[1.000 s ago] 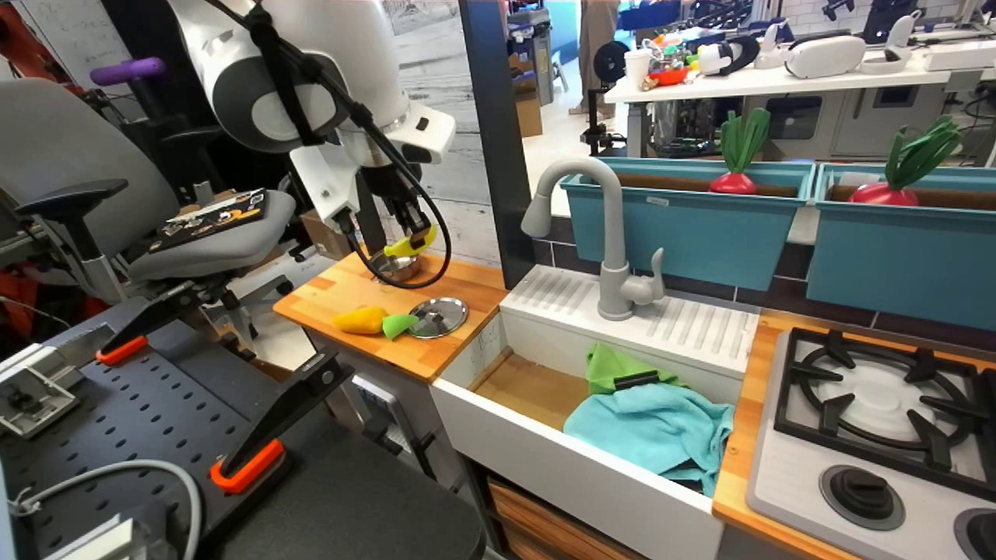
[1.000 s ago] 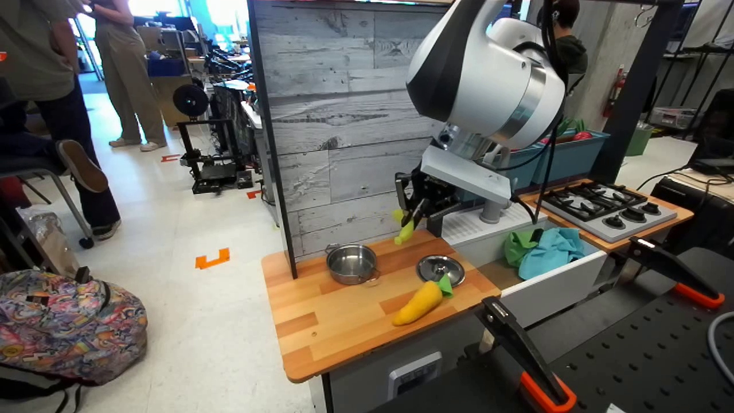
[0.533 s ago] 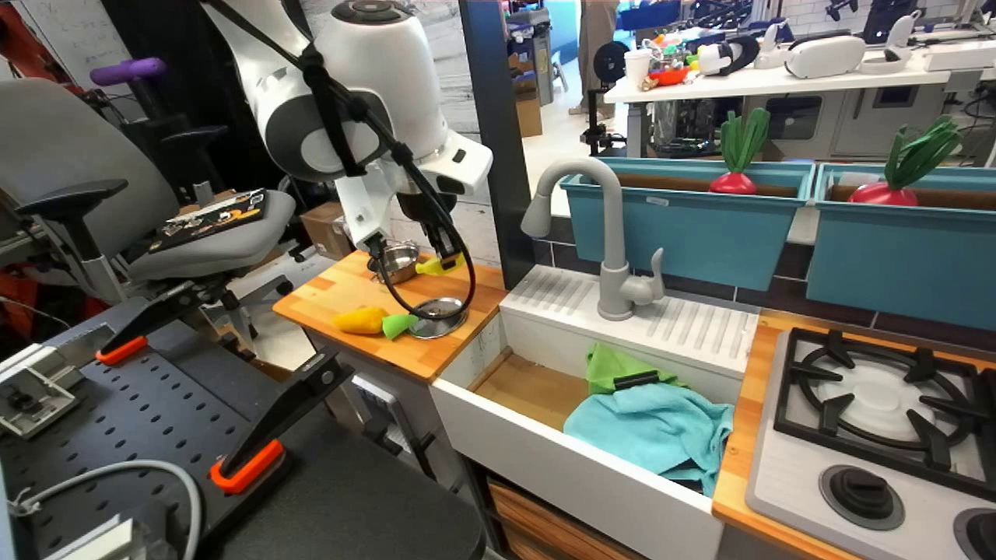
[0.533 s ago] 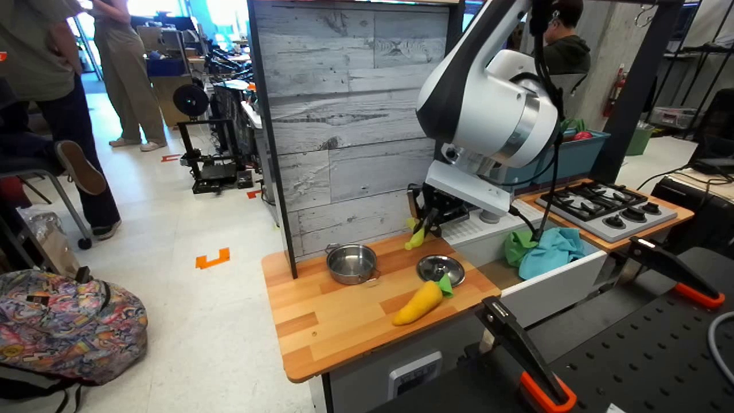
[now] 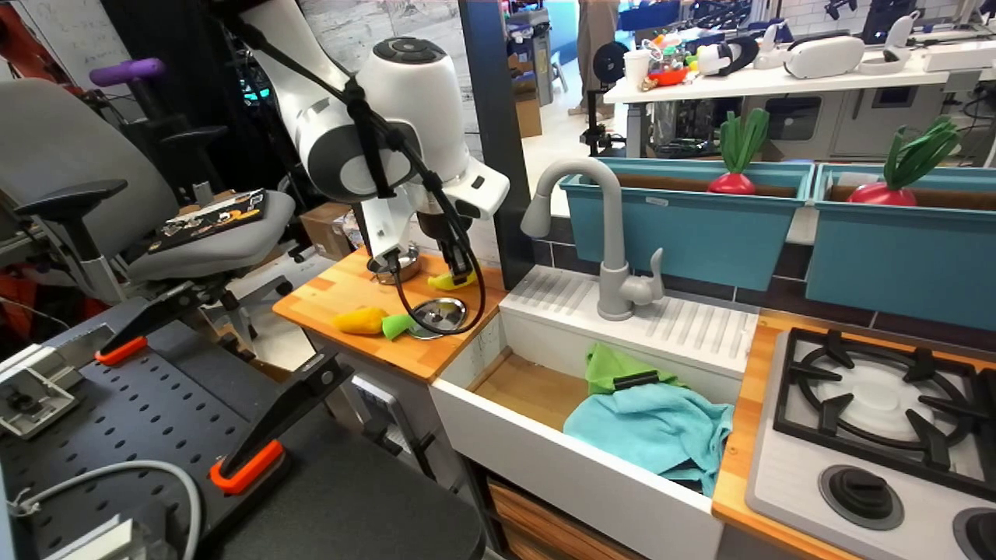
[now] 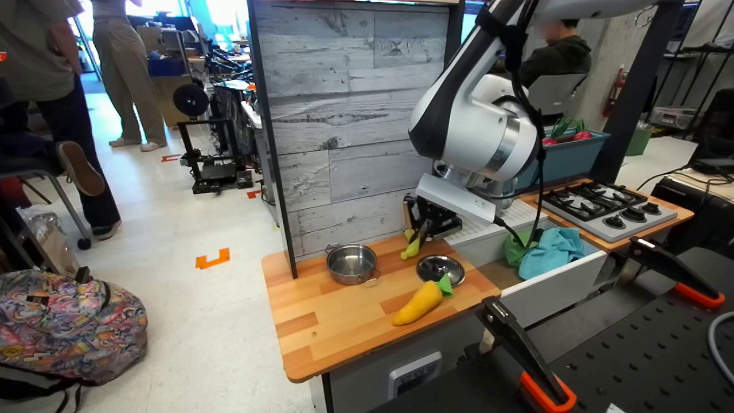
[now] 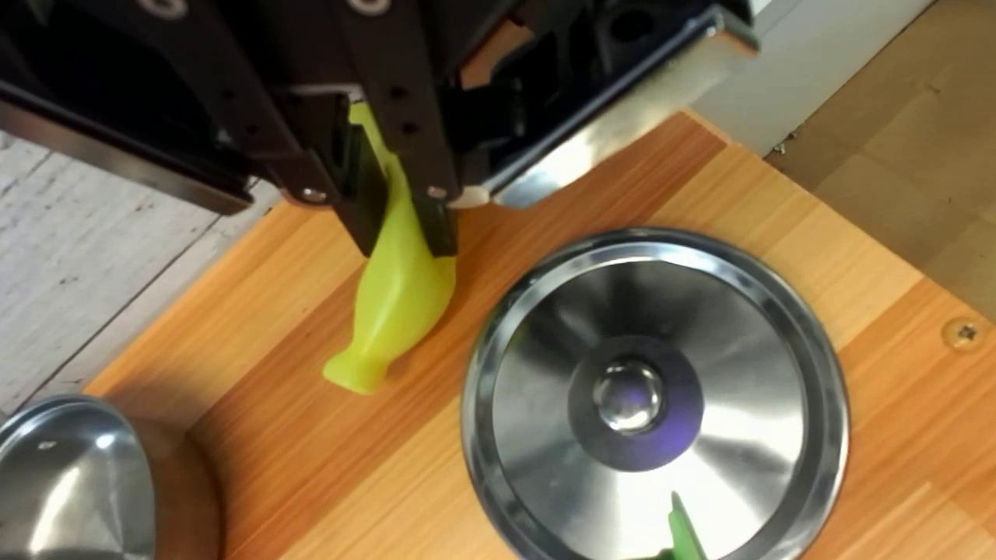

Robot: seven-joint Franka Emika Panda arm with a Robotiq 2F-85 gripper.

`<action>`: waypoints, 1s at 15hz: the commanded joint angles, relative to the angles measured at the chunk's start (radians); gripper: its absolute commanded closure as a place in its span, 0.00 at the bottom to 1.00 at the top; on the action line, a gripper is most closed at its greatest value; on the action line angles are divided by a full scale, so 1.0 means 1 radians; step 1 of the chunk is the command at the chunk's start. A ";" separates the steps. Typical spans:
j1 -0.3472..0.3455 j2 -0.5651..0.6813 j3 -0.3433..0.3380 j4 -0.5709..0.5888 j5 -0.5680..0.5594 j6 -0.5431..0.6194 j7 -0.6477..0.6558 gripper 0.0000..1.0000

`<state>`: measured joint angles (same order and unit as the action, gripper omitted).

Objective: Move the toy banana closer to the grey wall

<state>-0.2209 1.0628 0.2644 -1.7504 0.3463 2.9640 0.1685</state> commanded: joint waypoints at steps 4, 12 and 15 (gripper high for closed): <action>0.026 0.019 -0.007 0.058 0.021 -0.057 0.020 0.31; -0.029 -0.125 0.082 -0.155 0.024 0.008 -0.063 0.00; -0.033 -0.224 0.107 -0.297 0.017 0.032 -0.090 0.00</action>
<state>-0.2305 0.9658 0.3382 -1.8748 0.3487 2.9653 0.1200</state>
